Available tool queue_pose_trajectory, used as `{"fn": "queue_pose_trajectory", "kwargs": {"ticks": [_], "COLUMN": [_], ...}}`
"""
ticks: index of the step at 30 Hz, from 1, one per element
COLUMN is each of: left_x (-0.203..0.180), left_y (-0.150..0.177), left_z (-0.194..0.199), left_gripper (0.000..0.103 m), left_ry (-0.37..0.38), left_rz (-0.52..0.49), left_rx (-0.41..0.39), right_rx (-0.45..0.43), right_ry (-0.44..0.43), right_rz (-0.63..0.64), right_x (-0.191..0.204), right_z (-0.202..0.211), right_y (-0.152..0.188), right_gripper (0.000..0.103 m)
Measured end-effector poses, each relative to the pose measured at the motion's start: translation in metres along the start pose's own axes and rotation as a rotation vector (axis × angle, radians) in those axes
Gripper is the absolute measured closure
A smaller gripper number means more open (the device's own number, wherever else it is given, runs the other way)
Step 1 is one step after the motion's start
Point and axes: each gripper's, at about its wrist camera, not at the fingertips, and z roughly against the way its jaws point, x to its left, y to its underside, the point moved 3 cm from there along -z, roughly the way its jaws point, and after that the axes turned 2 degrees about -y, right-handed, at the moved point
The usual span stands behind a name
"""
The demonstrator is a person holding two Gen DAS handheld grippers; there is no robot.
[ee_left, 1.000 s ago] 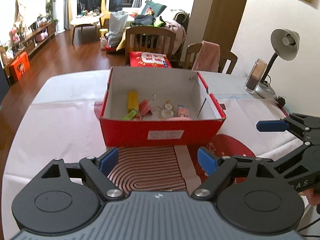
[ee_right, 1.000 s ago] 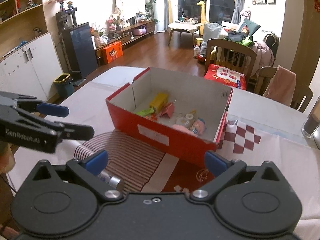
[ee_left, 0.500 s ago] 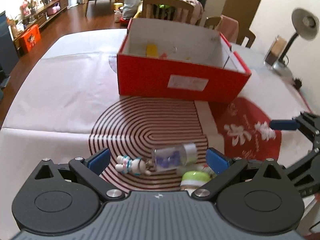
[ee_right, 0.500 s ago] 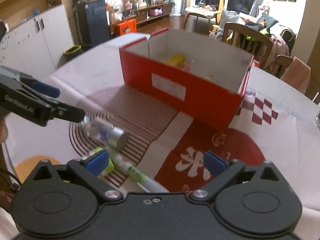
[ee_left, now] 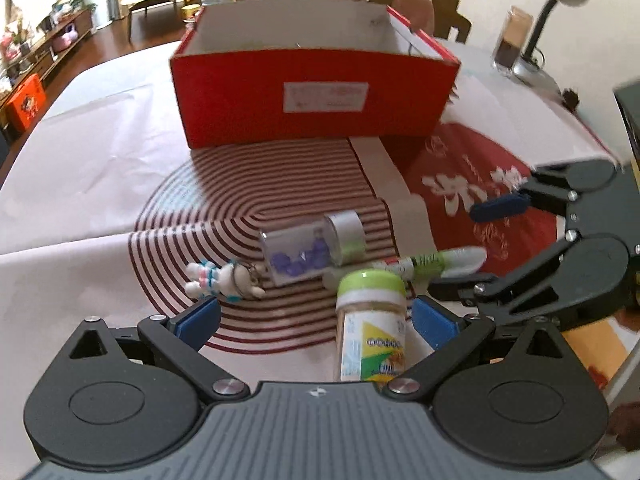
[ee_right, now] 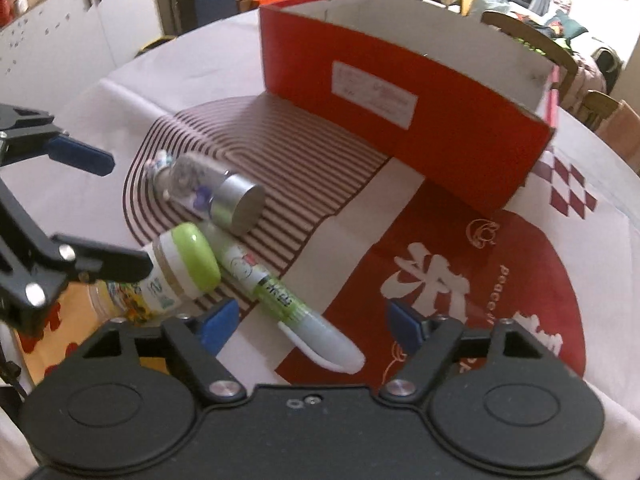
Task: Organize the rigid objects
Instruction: 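Grasp the green-lidded spice jar with the left tool while the right tool grasps the glue stick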
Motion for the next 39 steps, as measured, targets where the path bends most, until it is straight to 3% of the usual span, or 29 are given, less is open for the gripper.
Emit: {"fn": "queue_pose_trajectory", "kwargs": {"ticks": [6,19,27,29,33,39], "left_x": [-0.005,-0.012,-0.021,-0.024,-0.027,-0.027], "left_y": [0.008,0.014,0.018,0.019,0.019,0.018], "left_z": [-0.009,-0.020,-0.023,-0.023,-0.024,-0.026], "left_gripper": [0.001,0.002,0.042,0.047,0.059,0.060], "left_ry": [-0.013,-0.001,0.048,0.054,0.071,0.071], "left_rz": [-0.031,-0.051,-0.076,-0.087,-0.093,-0.093], "left_rx": [0.017,0.043,0.071,0.073,0.080,0.093], "right_rx": [0.028,0.041,0.050,0.051,0.051,0.053], "right_ry": [-0.010,-0.064,-0.088,-0.094,-0.099,-0.105], "right_rz": [0.063,0.076,0.118,0.122,0.122,0.057], "right_x": [0.008,0.015,0.020,0.021,0.022,0.021], "right_z": [-0.010,-0.017,-0.017,-0.017,-0.015,-0.008], "right_y": [-0.003,-0.009,-0.009,-0.009,-0.008,0.001], "right_gripper": [0.031,0.055,0.063,0.072,0.077,0.086]}}
